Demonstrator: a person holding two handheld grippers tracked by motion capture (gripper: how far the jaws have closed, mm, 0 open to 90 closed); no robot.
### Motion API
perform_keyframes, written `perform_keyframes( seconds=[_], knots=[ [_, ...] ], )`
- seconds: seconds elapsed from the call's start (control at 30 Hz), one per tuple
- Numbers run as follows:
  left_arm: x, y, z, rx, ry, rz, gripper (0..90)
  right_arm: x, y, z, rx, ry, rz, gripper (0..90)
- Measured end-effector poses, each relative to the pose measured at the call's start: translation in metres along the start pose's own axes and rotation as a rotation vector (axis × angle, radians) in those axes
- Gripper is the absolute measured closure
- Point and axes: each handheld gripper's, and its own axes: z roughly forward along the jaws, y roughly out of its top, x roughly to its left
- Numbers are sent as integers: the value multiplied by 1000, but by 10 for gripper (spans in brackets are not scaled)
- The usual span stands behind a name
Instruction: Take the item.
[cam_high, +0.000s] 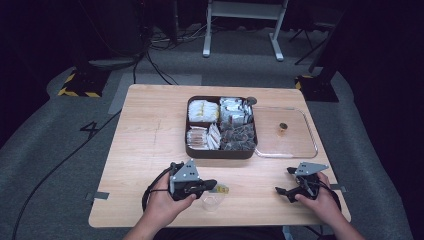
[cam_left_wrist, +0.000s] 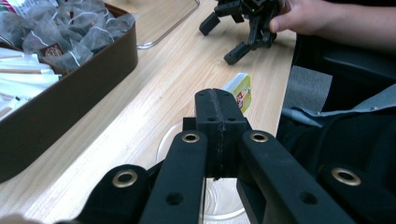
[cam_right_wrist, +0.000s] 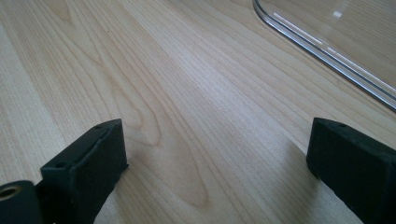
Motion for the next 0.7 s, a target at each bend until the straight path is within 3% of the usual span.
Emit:
perform_keyframes(
  seconds=[0.4,0.47,0.7],
  knots=[
    [-1,-6,1,25,-27,-40,888,0,0,0,0,0,0,49],
    [-2,-7,1,32,-38,-48,764,0,0,0,0,2,0,49],
    [-2,-3,-1,20,-34,-31,633,-1,0,0,-1,4,-2,49]
  ],
)
